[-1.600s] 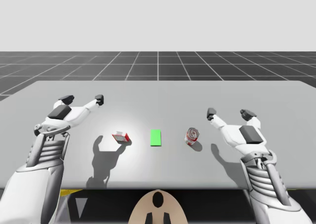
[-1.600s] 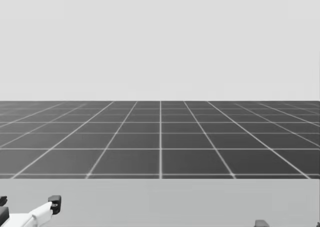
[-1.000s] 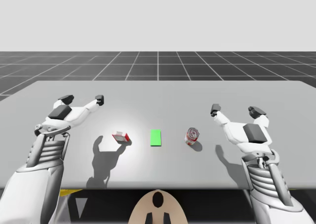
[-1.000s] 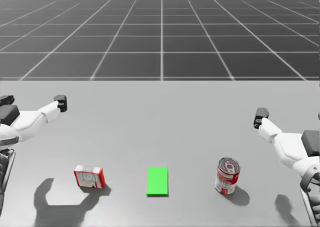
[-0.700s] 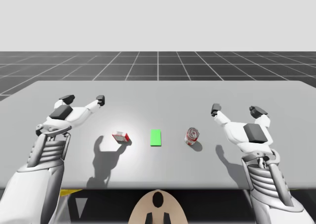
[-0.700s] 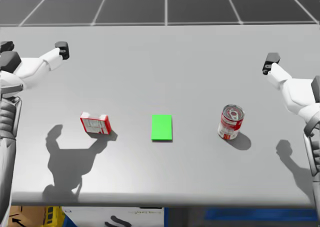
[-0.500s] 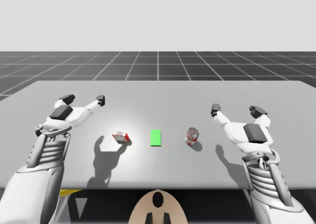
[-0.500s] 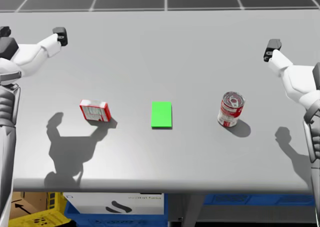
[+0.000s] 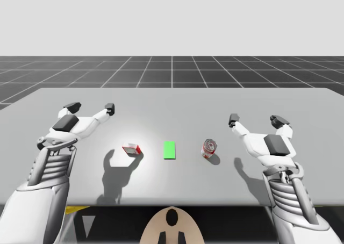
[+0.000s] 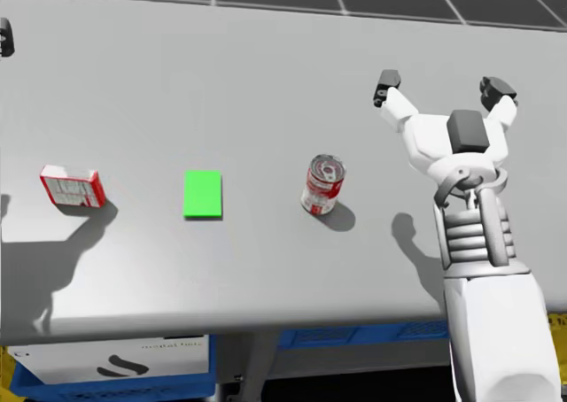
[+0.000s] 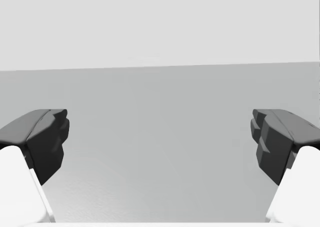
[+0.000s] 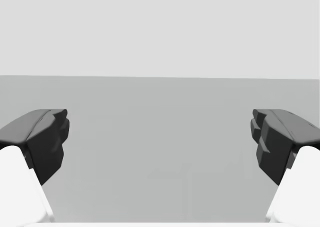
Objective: Look at the card. If it is red, pick the object on the left. If it is green, pick the object on the right.
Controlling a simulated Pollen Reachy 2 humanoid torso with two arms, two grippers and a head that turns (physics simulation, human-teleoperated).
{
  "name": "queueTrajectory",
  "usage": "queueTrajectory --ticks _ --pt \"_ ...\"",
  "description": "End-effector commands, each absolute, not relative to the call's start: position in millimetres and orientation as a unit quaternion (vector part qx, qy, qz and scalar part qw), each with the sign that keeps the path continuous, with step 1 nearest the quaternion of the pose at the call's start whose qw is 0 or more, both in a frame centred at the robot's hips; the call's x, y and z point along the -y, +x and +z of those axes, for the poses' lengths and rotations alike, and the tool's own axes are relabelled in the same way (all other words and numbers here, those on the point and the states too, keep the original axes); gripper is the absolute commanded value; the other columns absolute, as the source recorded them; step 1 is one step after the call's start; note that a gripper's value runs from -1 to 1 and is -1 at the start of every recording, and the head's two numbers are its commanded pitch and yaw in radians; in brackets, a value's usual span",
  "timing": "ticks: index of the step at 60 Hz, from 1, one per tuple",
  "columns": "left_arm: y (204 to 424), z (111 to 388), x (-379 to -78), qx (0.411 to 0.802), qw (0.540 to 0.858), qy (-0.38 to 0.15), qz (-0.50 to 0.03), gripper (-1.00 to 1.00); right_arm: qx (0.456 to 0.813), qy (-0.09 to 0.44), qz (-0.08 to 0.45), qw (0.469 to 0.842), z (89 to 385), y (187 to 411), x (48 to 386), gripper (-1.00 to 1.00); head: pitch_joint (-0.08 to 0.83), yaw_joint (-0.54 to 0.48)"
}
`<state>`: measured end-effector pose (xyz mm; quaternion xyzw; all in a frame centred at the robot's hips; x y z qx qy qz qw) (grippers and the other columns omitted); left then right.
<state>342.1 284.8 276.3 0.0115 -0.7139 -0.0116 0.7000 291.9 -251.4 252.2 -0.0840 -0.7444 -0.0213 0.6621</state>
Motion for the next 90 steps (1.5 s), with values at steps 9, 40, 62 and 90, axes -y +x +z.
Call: queueTrajectory --ticks 9,40,62,90 --pt "341.4 275.1 -282.3 0.713 0.701 0.013 -0.011 -1.00 0.745 -0.077 -0.021 0.662 253.1 290.9 247.8 -1.00 0.707 -0.26" --pt "342.0 269.8 -283.4 0.707 0.707 0.014 0.000 -1.00 0.727 0.019 0.048 0.684 217.8 230.5 208.8 -1.00 0.676 -0.25" --pt "346.6 262.4 -282.5 0.700 0.713 0.027 -0.001 -1.00 0.659 0.101 0.090 0.740 162.1 219.6 191.1 -1.00 0.676 -0.25" --pt "349.9 262.7 -284.1 0.701 0.712 0.028 0.001 -1.00 0.616 0.108 0.078 0.777 140.2 275.9 183.2 -1.00 0.664 -0.24"
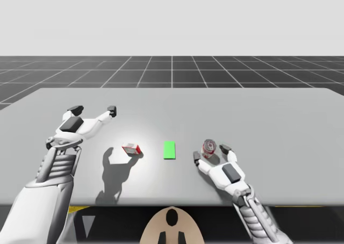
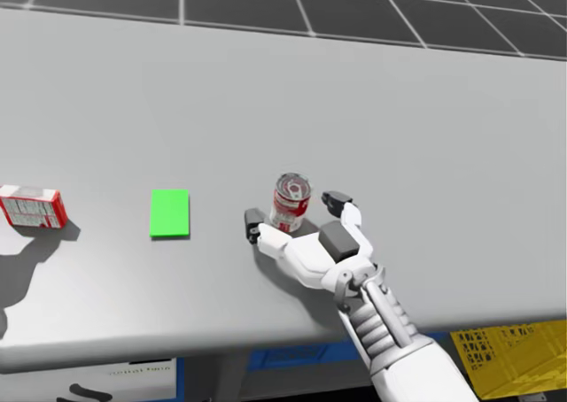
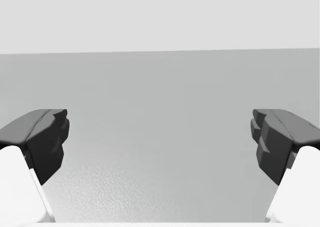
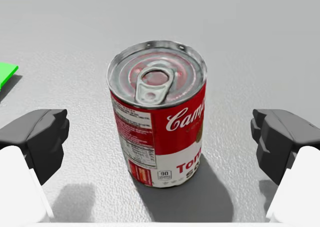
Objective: Look at the card. If it is red, pick the object on the left. If it is green, pick the object on the right.
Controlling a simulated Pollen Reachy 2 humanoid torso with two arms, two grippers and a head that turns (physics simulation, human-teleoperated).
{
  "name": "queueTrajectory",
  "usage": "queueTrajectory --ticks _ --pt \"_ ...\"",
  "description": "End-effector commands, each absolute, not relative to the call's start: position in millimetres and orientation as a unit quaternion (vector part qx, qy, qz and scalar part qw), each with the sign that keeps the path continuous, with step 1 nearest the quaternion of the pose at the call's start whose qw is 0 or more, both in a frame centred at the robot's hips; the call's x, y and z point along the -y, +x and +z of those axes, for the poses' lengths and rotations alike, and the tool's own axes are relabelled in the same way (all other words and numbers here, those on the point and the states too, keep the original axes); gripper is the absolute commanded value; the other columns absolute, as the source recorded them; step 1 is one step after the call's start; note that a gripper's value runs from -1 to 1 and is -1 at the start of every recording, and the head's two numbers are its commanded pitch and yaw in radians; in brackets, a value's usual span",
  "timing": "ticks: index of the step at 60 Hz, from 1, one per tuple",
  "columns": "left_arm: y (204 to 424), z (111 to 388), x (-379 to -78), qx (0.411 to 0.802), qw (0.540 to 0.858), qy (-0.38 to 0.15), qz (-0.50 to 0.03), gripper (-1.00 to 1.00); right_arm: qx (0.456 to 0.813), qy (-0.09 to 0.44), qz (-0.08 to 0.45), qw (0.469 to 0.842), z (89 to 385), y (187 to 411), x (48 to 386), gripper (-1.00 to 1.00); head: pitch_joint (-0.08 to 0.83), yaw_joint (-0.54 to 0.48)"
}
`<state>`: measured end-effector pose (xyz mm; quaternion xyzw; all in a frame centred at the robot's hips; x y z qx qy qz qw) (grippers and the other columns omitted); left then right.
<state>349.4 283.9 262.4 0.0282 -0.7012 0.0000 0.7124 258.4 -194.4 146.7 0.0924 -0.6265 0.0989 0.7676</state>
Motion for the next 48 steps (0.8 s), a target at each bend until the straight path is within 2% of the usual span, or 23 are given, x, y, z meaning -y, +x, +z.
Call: queueTrajectory --ticks 1,16,18,19,20,21,22,24,37,38,48 --pt "350.1 262.7 -284.3 0.701 0.712 0.028 0.001 -1.00 0.614 0.109 0.077 0.778 139.7 277.9 182.9 -1.00 0.664 -0.25" --pt "351.2 261.8 -284.1 0.700 0.713 0.029 0.000 -1.00 0.588 0.114 0.078 0.797 135.3 288.3 181.5 -1.00 0.659 -0.25" --pt "351.4 261.6 -283.8 0.700 0.714 0.029 0.000 -1.00 0.594 0.104 0.084 0.793 134.9 287.5 181.5 -0.89 0.657 -0.25" --pt "351.5 261.5 -283.8 0.700 0.714 0.028 -0.001 -1.00 0.599 0.100 0.082 0.791 134.5 286.7 181.2 -0.56 0.657 -0.26" --pt "351.7 261.4 -283.8 0.700 0.713 0.029 -0.001 -1.00 0.603 0.095 0.085 0.788 134.6 286.4 181.2 0.19 0.656 -0.26" --pt "351.8 261.4 -283.8 0.700 0.713 0.029 -0.001 -1.00 0.604 0.097 0.086 0.787 134.5 286.7 181.6 0.47 0.655 -0.26" --pt "351.8 261.4 -283.8 0.700 0.713 0.029 -0.001 -1.00 0.606 0.096 0.085 0.785 134.3 286.2 181.5 0.93 0.654 -0.26" --pt "352.0 261.3 -284.1 0.700 0.713 0.029 -0.001 -1.00 0.603 0.099 0.085 0.787 134.3 286.3 181.7 1.00 0.651 -0.26" --pt "352.0 261.1 -284.6 0.700 0.713 0.029 -0.003 -1.00 0.594 0.105 0.077 0.794 133.4 285.7 183.5 1.00 0.578 -0.27" --pt "351.8 261.6 -285.0 0.700 0.713 0.029 -0.002 -1.00 0.594 0.106 0.076 0.794 133.3 285.7 183.6 1.00 0.540 -0.28" --pt "351.2 262.2 -286.1 0.700 0.713 0.028 -0.002 -1.00 0.594 0.109 0.077 0.793 132.8 285.7 183.5 1.00 0.361 -0.29"
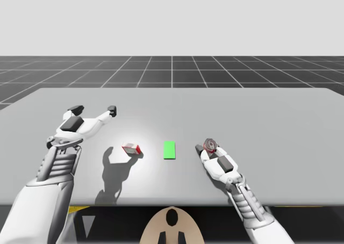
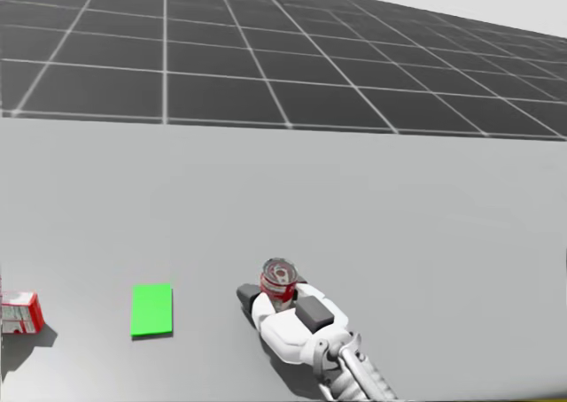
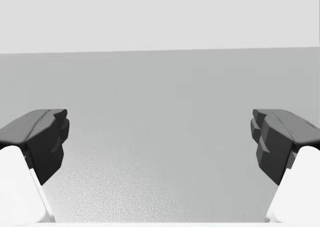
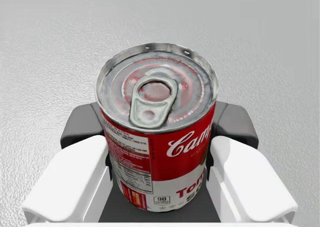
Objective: Look at the card. If it is red, pick the object on the left. If it is green, pick the object on the right.
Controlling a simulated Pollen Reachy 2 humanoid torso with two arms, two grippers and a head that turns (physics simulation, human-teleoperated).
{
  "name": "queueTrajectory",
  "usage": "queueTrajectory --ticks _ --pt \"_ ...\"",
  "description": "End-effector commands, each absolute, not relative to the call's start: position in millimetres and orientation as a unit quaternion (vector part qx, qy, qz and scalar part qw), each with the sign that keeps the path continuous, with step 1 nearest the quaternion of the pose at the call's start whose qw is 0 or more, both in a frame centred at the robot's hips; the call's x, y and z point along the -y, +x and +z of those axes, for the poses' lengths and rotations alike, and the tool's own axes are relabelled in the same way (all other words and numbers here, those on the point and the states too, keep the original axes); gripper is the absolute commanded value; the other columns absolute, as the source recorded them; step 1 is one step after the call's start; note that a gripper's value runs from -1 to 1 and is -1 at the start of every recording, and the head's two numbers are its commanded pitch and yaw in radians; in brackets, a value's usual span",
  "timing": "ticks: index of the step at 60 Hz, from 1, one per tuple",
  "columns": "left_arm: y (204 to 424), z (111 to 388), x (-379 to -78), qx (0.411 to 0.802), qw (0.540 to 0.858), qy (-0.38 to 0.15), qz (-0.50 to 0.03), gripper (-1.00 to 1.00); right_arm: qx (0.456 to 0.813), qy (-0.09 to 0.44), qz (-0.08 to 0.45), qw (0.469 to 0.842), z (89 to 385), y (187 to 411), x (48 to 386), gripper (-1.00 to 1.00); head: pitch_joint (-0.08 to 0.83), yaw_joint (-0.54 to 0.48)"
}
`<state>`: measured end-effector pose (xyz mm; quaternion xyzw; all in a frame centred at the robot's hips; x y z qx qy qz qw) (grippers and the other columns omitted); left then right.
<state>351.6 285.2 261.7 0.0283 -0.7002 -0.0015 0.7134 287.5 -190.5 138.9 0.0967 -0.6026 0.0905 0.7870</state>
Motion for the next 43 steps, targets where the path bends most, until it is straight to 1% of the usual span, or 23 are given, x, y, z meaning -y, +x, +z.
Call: queueTrajectory --ticks 1,4,8,13,17,18,21,22,25,26,29,31,33,35,39,41,43 --pt "351.1 262.1 -286.0 0.700 0.714 0.028 -0.002 -1.00 0.594 0.110 0.077 0.793 132.8 285.7 183.5 1.00 0.341 -0.29" --pt "351.2 261.8 -286.0 0.699 0.714 0.028 -0.003 -1.00 0.594 0.111 0.078 0.793 132.6 285.7 183.4 1.00 0.303 -0.30" --pt "351.3 261.5 -286.1 0.699 0.714 0.029 -0.003 -1.00 0.595 0.112 0.078 0.792 133.2 285.7 183.2 0.98 0.280 -0.31" --pt "351.6 261.6 -286.6 0.699 0.714 0.029 -0.002 -1.00 0.603 0.118 0.064 0.787 140.9 286.1 184.5 1.00 0.275 -0.31" --pt "351.7 261.6 -286.8 0.699 0.714 0.029 -0.001 -1.00 0.621 0.127 0.051 0.772 163.2 286.0 186.6 1.00 0.269 -0.31" --pt "351.9 261.6 -286.8 0.699 0.714 0.030 0.000 -1.00 0.634 0.131 0.045 0.761 178.1 286.3 188.2 1.00 0.266 -0.32" --pt "352.1 261.3 -286.9 0.699 0.715 0.030 0.000 -1.00 0.650 0.130 0.043 0.747 193.5 286.6 189.9 1.00 0.265 -0.32" --pt "352.0 261.2 -286.7 0.698 0.715 0.030 0.000 -1.00 0.664 0.133 0.042 0.734 209.1 287.1 191.2 1.00 0.261 -0.32" --pt "352.1 261.0 -286.9 0.698 0.715 0.031 0.000 -1.00 0.678 0.132 0.041 0.722 223.7 287.4 192.4 1.00 0.260 -0.32" --pt "352.0 261.2 -287.1 0.698 0.716 0.031 0.001 -1.00 0.691 0.130 0.041 0.710 237.6 287.3 193.2 1.00 0.259 -0.32" --pt "351.8 261.6 -288.1 0.698 0.715 0.031 0.002 -1.00 0.703 0.129 0.042 0.698 250.4 287.0 194.1 1.00 0.259 -0.33" --pt "351.6 262.5 -289.5 0.698 0.715 0.030 0.004 -1.00 0.720 0.122 0.039 0.682 266.3 286.7 195.6 1.00 0.257 -0.33" --pt "351.6 262.9 -290.4 0.698 0.715 0.029 0.005 -1.00 0.729 0.122 0.039 0.673 274.2 286.4 196.8 1.00 0.256 -0.32" --pt "351.4 263.5 -291.3 0.699 0.715 0.029 0.007 -1.00 0.747 0.119 0.036 0.654 289.3 286.3 199.3 1.00 0.253 -0.32" --pt "351.1 263.7 -291.9 0.699 0.715 0.027 0.008 -1.00 0.766 0.118 0.031 0.631 308.0 285.2 203.0 1.00 0.249 -0.32" --pt "351.2 263.6 -292.2 0.699 0.715 0.027 0.009 -1.00 0.778 0.118 0.025 0.616 322.4 283.7 206.2 1.00 0.246 -0.32" --pt "351.1 263.7 -292.4 0.699 0.715 0.026 0.009 -1.00 0.785 0.117 0.024 0.608 329.2 282.9 207.6 1.00 0.246 -0.32"
